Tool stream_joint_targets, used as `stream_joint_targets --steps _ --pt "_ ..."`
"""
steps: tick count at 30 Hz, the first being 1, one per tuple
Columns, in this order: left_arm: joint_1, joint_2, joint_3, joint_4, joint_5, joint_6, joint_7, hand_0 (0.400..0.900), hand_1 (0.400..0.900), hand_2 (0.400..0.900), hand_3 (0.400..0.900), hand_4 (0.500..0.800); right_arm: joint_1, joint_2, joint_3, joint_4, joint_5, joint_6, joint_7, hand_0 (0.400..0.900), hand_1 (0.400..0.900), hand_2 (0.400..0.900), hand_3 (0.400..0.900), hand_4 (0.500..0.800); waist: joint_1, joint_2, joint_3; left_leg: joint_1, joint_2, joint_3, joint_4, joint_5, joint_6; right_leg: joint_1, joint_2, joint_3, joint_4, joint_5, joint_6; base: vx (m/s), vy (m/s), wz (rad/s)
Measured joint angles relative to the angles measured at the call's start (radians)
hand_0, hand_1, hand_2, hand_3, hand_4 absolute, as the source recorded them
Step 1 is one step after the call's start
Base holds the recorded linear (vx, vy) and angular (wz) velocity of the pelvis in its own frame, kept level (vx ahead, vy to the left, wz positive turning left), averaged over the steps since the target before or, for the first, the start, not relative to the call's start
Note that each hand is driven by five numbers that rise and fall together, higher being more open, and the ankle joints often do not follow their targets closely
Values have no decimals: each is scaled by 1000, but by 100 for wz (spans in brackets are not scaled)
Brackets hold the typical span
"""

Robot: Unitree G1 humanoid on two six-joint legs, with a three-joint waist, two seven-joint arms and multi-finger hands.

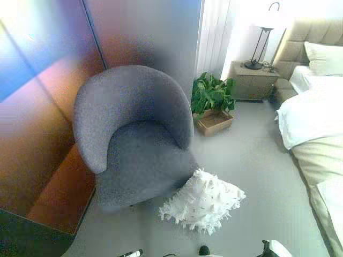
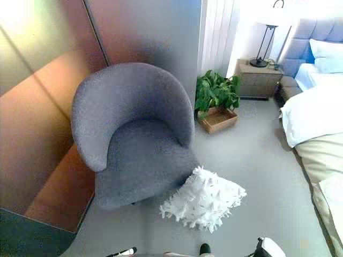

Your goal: Pick up the pillow and put it on the sofa.

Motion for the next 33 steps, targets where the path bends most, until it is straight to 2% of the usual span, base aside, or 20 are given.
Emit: stream_joint_targets --steps 10,17,22,28,32,33 --pt "3 1 0 -6 -14 -1 -8 900 900 900 900 800 0 0 0 0 -1 -5 0 900 900 900 900 800 1 0 0 3 1 -3 0 0 0 5 0 -2 0 0 0 7 -8 3" --pt "6 7 -1 -11 -32 17 -28 900 900 900 900 800 -10 -27 3 -27 -4 -20 0 900 900 900 900 800 8 7 10 -25 1 -33 0 4 0 -6 -2 -21 0 -2 -1 -10 -43 11" --pt "-5 20 -2 -30 -41 24 -29 900 900 900 900 800 -63 -96 38 -50 -4 -20 -1 900 900 900 900 800 32 22 41 -96 -1 -60 11 23 -2 -62 -2 -47 0 2 -4 -106 -64 18" --pt "-56 53 -40 -88 -80 25 -40 900 900 900 900 800 -254 -244 46 -88 6 -25 -5 900 900 900 900 800 59 52 157 -232 -1 -112 17 73 -8 -172 -2 -96 4 29 -19 -136 -45 17" --pt "-66 63 -48 -130 -118 24 -48 900 900 900 900 800 -385 -318 54 -117 7 -41 -6 900 900 900 900 800 67 73 235 -282 -1 -128 15 93 -9 -214 -1 -108 4 39 -21 -77 -12 11" --pt "-69 64 -49 -138 -125 20 -49 900 900 900 900 800 -412 -343 59 -127 8 -45 -5 900 900 900 900 800 83 81 256 -297 -1 -131 13 97 -9 -229 -1 -111 4 41 -23 -82 2 10"
